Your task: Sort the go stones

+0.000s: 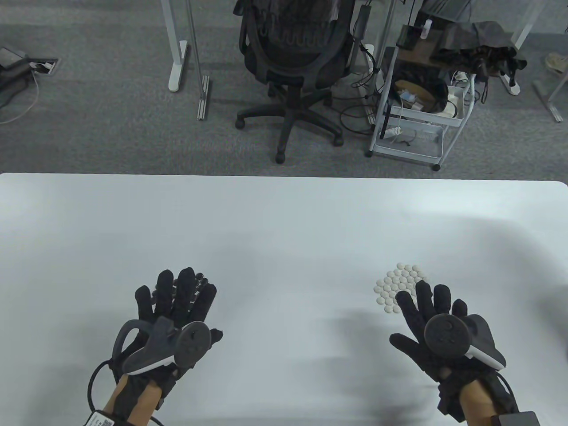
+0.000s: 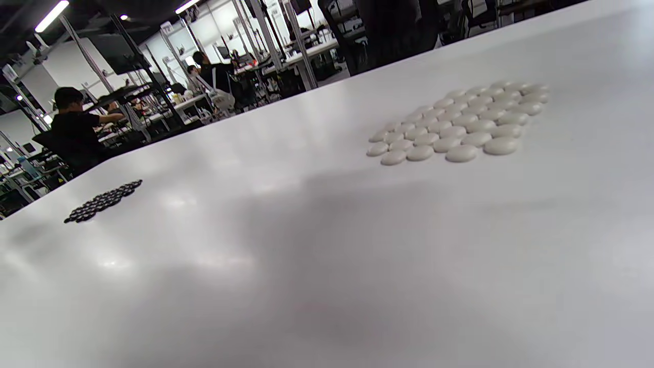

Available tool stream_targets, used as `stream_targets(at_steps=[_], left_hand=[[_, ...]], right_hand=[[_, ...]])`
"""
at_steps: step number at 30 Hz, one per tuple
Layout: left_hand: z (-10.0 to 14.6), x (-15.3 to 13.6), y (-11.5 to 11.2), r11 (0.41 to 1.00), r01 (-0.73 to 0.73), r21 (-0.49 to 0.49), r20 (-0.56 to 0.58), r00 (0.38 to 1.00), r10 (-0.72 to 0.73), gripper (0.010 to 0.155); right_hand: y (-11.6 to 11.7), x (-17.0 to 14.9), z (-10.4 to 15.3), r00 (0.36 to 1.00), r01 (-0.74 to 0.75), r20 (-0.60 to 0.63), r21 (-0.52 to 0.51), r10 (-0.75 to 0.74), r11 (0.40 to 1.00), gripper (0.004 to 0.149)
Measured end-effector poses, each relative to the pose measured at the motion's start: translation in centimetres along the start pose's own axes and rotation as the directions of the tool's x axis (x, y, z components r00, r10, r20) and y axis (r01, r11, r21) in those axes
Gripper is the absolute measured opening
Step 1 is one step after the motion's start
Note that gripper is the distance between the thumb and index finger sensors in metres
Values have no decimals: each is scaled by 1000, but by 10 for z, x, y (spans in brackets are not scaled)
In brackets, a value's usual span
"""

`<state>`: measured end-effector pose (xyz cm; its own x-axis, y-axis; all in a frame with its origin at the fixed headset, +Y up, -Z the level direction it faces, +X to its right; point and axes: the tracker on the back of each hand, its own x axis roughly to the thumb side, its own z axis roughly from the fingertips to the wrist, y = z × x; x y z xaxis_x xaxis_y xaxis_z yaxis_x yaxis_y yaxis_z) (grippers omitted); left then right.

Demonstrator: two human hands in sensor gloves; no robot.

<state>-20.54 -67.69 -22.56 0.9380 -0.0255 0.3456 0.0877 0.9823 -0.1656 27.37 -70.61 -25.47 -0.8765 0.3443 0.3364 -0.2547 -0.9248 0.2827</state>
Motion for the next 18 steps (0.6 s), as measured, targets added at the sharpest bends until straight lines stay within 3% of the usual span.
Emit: stream_targets(at_steps=[8, 18], left_hand=[[-3, -6, -22, 996, -85, -38, 44, 995, 87, 78], [-8, -10, -31, 994, -70, -88, 26, 997, 72, 78]], right_hand=[[5, 0, -4, 1000, -25, 4, 1, 25, 1000, 81], [10, 4, -8, 998, -52, 27, -13, 53, 999, 81]])
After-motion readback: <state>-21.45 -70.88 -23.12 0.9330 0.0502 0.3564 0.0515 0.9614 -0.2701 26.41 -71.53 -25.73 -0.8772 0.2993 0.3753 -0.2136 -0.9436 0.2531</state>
